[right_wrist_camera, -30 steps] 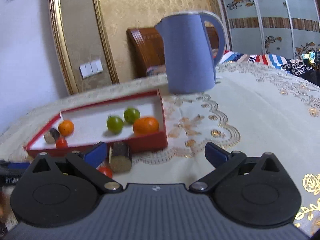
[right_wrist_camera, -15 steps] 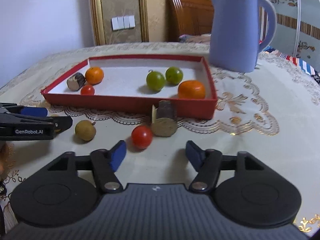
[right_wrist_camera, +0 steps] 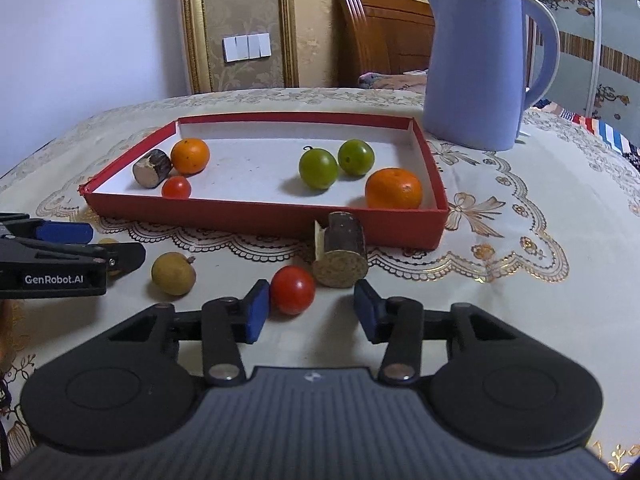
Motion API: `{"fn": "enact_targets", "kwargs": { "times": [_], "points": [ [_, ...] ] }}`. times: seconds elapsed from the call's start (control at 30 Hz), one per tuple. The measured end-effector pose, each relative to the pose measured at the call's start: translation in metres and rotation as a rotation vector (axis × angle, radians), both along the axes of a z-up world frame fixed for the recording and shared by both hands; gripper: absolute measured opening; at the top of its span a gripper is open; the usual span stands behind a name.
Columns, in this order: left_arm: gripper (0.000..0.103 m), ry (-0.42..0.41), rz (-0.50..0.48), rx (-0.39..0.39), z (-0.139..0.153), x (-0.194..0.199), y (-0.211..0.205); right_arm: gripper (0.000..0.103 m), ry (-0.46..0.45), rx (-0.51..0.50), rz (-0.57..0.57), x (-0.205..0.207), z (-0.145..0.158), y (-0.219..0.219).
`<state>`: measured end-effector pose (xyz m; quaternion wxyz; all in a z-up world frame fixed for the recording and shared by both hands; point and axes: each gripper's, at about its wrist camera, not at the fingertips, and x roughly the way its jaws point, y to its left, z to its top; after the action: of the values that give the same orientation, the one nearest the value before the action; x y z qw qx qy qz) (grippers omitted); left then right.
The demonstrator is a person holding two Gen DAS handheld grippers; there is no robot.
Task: Organize fruits
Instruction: 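Close the right tool on a red cherry tomato while the left tool closes on a small yellow fruit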
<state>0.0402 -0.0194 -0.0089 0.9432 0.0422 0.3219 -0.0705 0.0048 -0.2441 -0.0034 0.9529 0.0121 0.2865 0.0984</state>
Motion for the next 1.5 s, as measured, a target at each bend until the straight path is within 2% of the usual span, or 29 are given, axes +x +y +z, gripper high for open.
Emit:
{"fn": "enact_targets", "kwargs": {
  "times": [0.6,0.63,0.67,0.7,0.77,0.83,0.87,0.93,1.13,1.5],
  "points": [
    [0.073,0.000,0.000,0.001,0.000,0.000,0.000,0.041,-0.001,-0.010,0.000,-0.001,0.000,0.001],
    [0.073,0.000,0.000,0.001,0.000,0.000,0.000,0.040,-0.002,-0.014,0.000,0.000,0.000,0.002],
    [0.073,-0.001,0.000,0.002,0.000,0.000,0.000,0.032,-0.002,-0.016,0.007,-0.001,0.000,0.002],
    [0.073,-0.001,0.000,0.002,0.000,-0.001,0.000,0.028,-0.004,-0.020,0.009,-0.001,0.000,0.003],
    [0.068,-0.004,-0.009,-0.001,0.000,-0.001,-0.001,0.023,-0.005,-0.024,0.015,-0.001,0.000,0.004],
    [0.058,-0.015,-0.018,0.014,0.000,-0.003,-0.004,0.023,-0.006,-0.026,0.015,-0.001,0.000,0.005],
    [0.056,-0.022,-0.024,0.024,0.000,-0.005,-0.006,0.023,-0.006,-0.023,0.016,-0.001,0.000,0.005],
    [0.042,-0.033,-0.037,0.039,0.000,-0.007,-0.008,0.022,-0.011,-0.018,0.015,-0.002,0.001,0.004],
    [0.026,-0.039,-0.021,0.038,0.001,-0.010,-0.005,0.022,-0.023,0.007,0.012,-0.004,0.002,-0.001],
    [0.027,-0.059,0.030,-0.047,0.009,-0.015,0.013,0.022,-0.059,0.048,0.004,-0.014,0.008,-0.010]
  ]
}}
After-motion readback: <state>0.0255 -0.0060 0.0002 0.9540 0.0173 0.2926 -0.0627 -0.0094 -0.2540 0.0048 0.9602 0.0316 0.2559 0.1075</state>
